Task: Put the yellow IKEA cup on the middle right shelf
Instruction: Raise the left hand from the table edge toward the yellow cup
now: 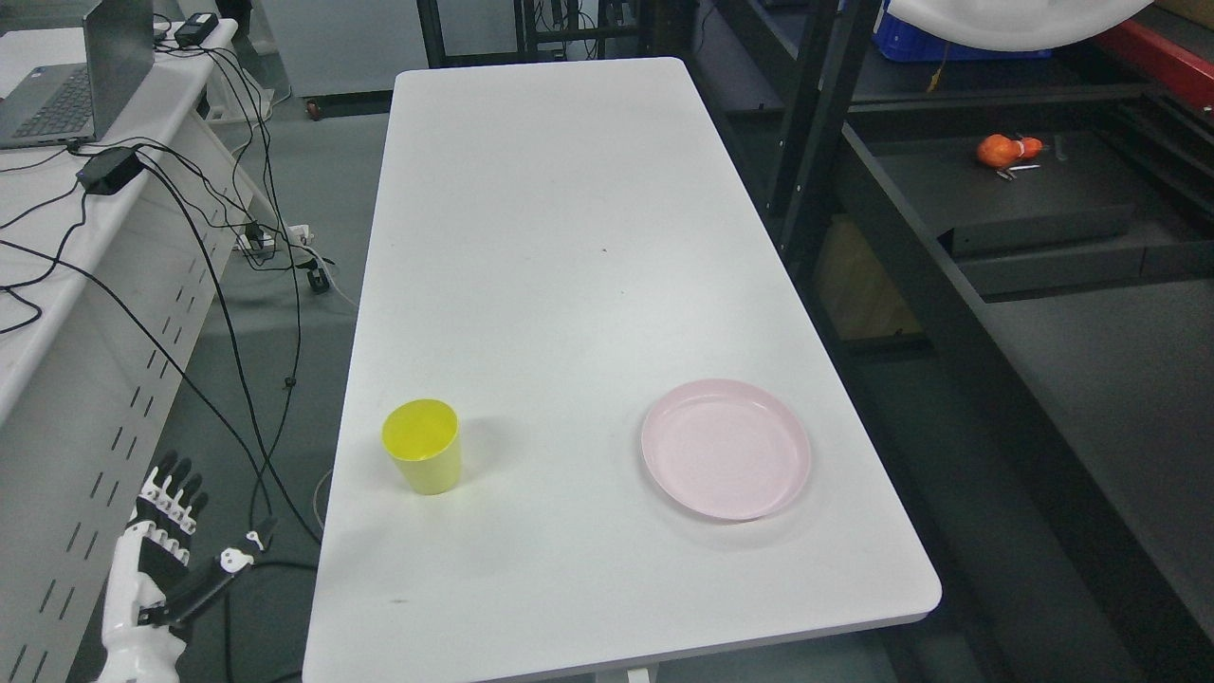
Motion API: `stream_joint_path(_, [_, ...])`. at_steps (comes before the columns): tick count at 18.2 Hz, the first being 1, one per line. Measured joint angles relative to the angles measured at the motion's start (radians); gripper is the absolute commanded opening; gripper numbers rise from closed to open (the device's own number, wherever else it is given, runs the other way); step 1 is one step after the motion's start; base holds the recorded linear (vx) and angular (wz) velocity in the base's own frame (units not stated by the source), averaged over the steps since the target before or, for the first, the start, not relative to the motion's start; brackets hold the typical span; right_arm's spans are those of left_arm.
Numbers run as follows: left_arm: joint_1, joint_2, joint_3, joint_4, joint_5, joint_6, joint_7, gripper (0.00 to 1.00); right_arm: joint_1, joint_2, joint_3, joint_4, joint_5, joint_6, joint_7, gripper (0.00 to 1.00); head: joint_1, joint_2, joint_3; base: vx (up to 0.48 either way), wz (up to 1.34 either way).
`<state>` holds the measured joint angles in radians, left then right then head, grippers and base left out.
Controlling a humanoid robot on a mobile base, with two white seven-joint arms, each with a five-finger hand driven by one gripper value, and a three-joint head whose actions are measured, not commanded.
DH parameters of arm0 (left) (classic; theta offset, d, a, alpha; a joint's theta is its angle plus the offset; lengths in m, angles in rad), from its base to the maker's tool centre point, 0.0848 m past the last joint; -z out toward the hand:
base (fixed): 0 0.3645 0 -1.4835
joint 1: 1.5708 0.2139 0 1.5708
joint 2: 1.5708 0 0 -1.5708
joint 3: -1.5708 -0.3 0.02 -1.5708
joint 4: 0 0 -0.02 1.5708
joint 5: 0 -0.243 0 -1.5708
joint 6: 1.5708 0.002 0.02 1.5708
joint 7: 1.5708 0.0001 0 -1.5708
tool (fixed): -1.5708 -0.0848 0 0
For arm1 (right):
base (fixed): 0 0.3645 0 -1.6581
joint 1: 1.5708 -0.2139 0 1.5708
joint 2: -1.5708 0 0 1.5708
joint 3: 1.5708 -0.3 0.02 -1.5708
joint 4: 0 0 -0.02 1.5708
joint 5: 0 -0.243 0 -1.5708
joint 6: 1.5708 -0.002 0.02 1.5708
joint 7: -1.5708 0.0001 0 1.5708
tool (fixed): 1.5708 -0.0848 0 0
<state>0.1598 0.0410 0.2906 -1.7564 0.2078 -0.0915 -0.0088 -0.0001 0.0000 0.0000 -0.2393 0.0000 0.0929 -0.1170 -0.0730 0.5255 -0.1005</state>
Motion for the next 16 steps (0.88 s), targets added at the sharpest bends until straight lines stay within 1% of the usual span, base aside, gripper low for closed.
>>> stream_joint_path(6, [-0.019,-0.001,0.012,0.010,0.001,0.001,0.003,0.99,0.000,0.000,0.000,0.000,0.000,0.000,0.000,0.99,0.0000,0.000,0.000,-0.002,-0.02])
stream_joint_path(10, [-0.074,-0.002,0.016,0.033,0.036,-0.005,-0.004,0.99,0.000,0.000,0.000,0.000,0.000,0.000,0.000,0.99,0.0000,0.000,0.000,0.001,0.01])
stream_joint_path(14, [-0.131,-0.007,0.017,0.062,0.082,0.073,-0.007,0.99,0.000,0.000,0.000,0.000,0.000,0.000,0.000,0.99,0.0000,0.000,0.000,0.000,0.00])
stream_joint_path(16, [-0.162,-0.006,0.013,0.079,0.094,0.089,-0.009,0.99,0.000,0.000,0.000,0.000,0.000,0.000,0.000,0.99,0.0000,0.000,0.000,0.000,0.01])
